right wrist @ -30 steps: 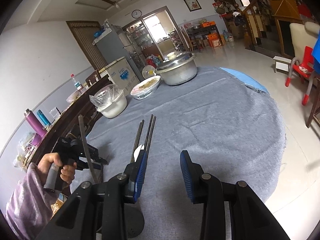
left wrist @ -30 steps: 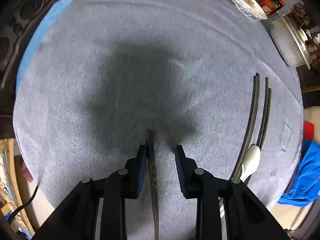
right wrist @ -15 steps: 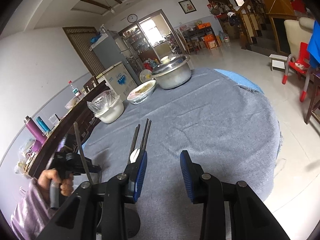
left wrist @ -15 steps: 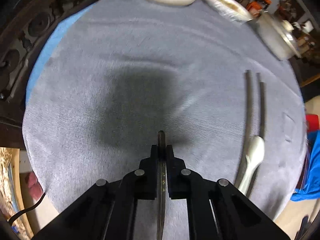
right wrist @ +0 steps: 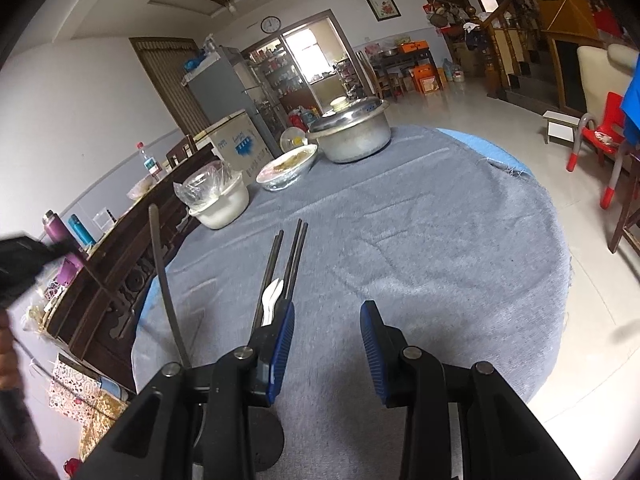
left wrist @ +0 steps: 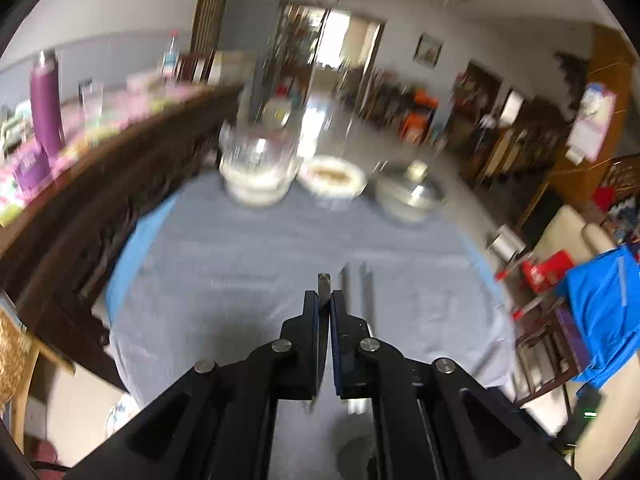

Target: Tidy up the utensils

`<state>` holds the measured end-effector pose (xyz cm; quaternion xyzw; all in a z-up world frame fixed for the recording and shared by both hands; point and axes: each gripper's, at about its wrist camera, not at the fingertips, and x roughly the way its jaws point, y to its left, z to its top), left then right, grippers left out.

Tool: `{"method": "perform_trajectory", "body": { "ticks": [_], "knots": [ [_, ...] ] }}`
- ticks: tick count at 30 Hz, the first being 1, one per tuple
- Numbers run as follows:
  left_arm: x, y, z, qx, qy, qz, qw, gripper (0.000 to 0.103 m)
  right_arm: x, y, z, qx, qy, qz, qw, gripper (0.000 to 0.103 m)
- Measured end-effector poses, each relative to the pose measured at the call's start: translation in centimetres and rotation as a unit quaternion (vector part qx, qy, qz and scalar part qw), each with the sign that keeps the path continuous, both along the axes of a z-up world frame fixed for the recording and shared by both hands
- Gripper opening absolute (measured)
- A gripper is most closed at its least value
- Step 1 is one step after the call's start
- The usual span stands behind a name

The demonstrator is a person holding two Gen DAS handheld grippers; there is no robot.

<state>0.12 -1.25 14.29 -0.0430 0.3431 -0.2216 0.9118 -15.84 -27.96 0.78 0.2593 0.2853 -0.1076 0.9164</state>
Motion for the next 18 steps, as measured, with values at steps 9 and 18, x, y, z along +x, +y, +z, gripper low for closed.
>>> {"method": "perform_trajectory", "body": {
  "ticks": [9,18],
  "knots": [
    [-6.1,2.9,8.0,-0.055,-0.134,-0.011,0.9894,0.005,-0.1,1.4,0.6,-0.017,-0.005,0.008,1.0,0.037],
    [-10.5,3.6,9.1,-0.075,-0.126,-0.08,0.9859,0.005,-0.6,1.8,1.3,-0.024,-0.012,0.008,1.0,0.037]
  ]
}}
